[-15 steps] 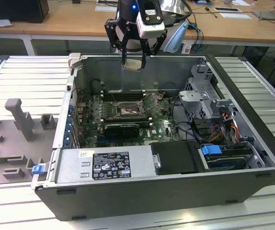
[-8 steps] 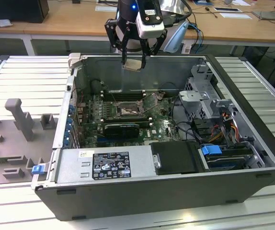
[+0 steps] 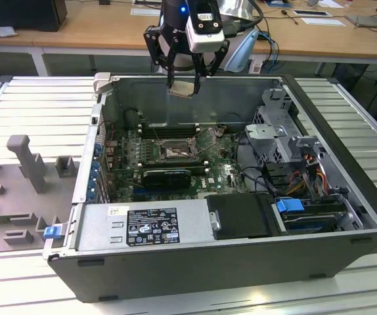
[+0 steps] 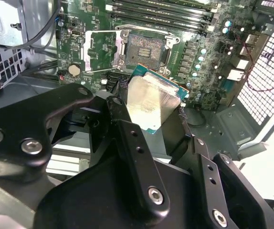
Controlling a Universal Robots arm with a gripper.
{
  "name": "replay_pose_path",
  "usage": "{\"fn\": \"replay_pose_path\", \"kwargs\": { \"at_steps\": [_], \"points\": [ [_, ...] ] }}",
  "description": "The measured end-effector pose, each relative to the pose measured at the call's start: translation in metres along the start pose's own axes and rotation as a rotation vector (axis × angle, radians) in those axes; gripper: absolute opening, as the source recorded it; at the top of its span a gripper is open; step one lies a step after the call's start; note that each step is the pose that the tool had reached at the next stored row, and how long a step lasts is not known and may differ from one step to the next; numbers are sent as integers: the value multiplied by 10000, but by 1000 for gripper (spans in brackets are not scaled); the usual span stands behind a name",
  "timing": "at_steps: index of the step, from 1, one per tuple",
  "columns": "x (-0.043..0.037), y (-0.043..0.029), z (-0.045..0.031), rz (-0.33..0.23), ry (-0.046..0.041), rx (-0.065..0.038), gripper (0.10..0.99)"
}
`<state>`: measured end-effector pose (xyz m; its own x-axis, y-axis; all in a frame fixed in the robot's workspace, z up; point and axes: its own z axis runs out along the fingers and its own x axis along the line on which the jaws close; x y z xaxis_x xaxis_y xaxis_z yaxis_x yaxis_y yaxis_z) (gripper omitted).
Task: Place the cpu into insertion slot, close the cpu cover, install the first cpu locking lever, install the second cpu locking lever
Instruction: 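Place the cpu into insertion slot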
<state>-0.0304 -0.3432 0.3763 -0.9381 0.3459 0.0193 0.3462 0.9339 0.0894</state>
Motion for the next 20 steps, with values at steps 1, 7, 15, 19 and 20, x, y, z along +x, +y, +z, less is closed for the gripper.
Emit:
{"fn": "replay_pose_path", "kwargs": {
  "at_steps": [1,7,15,19,20],
  "points": [
    [0,0,0,21,-1,0,525],
    [0,0,0,181,-16,-2,525],
    [0,0,0,341,-30,-6,525],
    [0,0,0,459,-41,-9,525],
    [0,0,0,485,-43,-9,525]
  ]
}}
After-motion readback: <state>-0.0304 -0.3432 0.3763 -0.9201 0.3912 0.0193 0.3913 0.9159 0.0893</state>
